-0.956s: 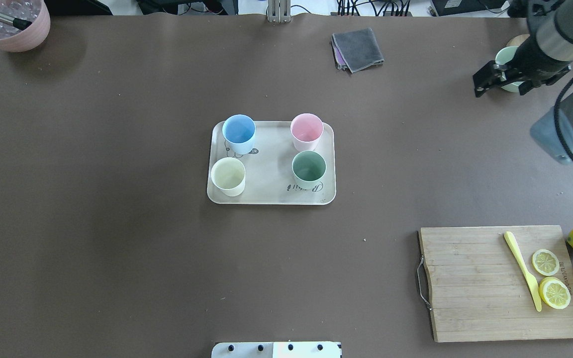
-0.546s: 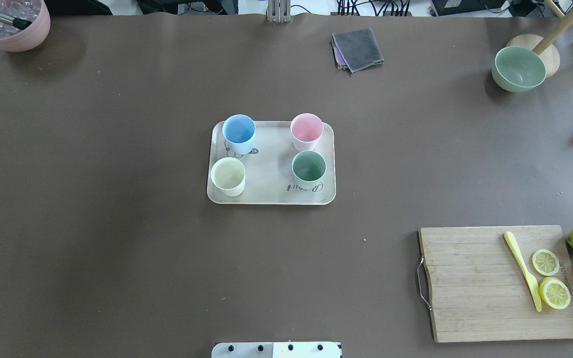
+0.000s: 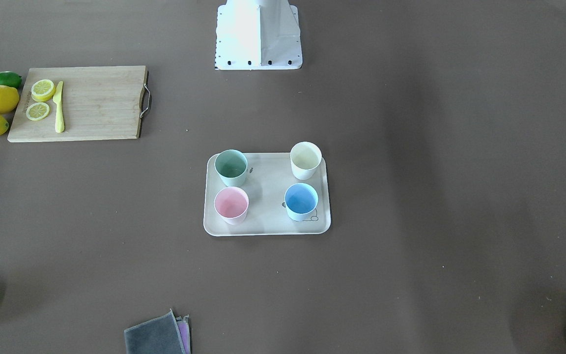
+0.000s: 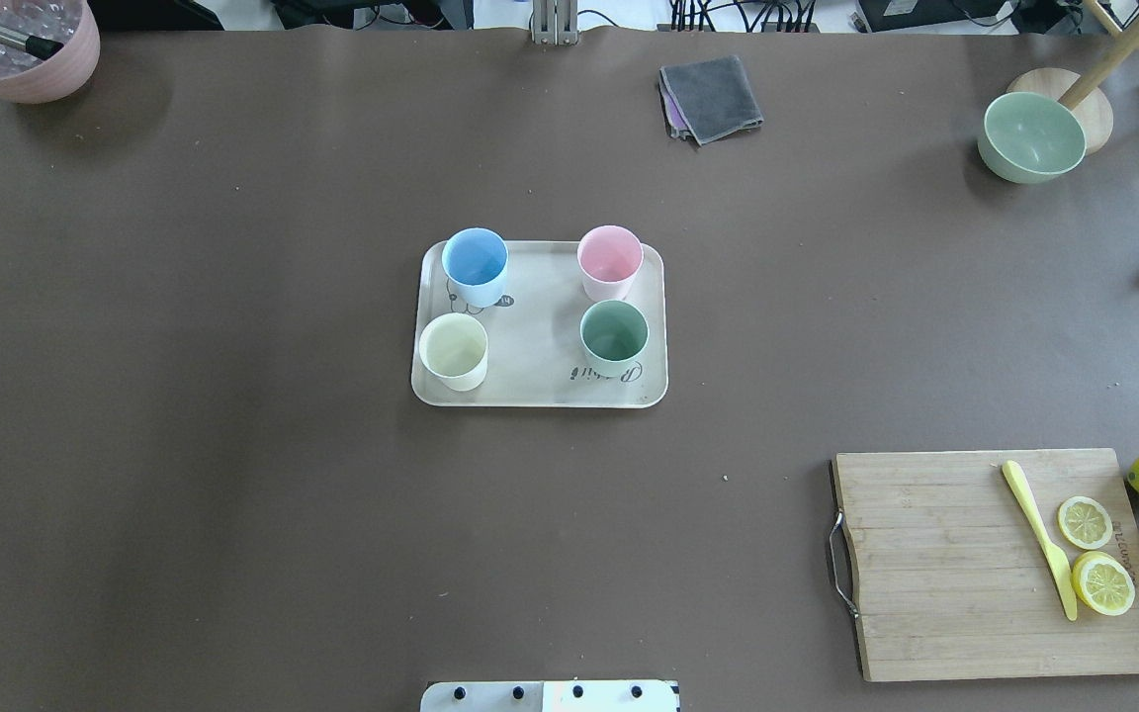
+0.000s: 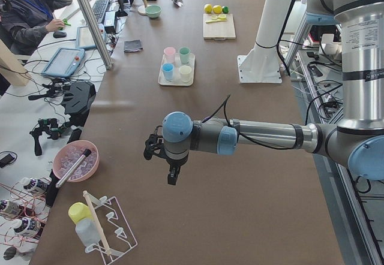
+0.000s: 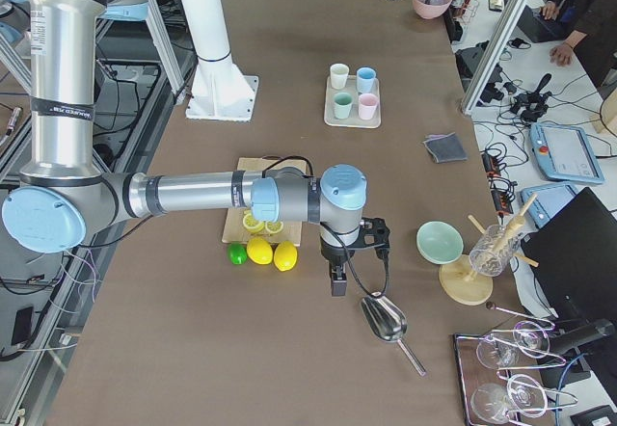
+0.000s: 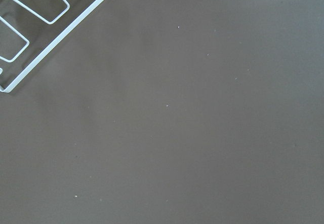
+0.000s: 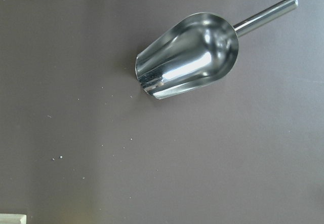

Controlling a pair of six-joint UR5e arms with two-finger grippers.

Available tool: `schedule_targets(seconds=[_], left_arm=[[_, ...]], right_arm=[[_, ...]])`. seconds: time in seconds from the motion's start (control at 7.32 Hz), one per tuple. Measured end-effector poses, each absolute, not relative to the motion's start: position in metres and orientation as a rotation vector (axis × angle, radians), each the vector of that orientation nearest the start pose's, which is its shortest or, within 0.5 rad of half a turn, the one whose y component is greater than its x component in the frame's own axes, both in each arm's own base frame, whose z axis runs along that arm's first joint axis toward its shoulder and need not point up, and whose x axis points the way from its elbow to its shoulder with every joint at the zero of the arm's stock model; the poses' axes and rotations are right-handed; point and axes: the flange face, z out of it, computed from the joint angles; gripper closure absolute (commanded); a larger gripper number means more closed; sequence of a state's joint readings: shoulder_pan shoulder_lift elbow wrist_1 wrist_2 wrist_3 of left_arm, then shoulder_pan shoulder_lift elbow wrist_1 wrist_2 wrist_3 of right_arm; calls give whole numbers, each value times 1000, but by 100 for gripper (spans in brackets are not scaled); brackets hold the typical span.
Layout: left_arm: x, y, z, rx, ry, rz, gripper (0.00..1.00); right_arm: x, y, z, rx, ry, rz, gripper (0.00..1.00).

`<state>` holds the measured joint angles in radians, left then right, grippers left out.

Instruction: Place all cups on tray

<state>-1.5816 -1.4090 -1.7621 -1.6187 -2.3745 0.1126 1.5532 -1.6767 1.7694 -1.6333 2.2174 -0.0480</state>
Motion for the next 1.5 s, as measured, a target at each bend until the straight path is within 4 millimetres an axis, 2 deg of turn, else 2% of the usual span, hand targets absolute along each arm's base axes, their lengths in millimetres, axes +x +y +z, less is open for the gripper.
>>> schedule_targets(seconds=[0.14, 0.41, 0.82, 1.5], left_arm=[[-67, -414, 643, 95, 788, 122, 1], [-70, -405, 643, 95, 780, 119, 1], [-73, -402, 632, 121, 778, 125, 1], [-75, -400, 629, 130, 778, 125, 1]], right_arm=[[66, -444, 627, 33, -653, -70, 0], [65, -441, 628, 30, -661, -67, 0], [65, -439, 632, 22, -663, -64, 0], [64, -431, 637, 10, -680, -60, 0]])
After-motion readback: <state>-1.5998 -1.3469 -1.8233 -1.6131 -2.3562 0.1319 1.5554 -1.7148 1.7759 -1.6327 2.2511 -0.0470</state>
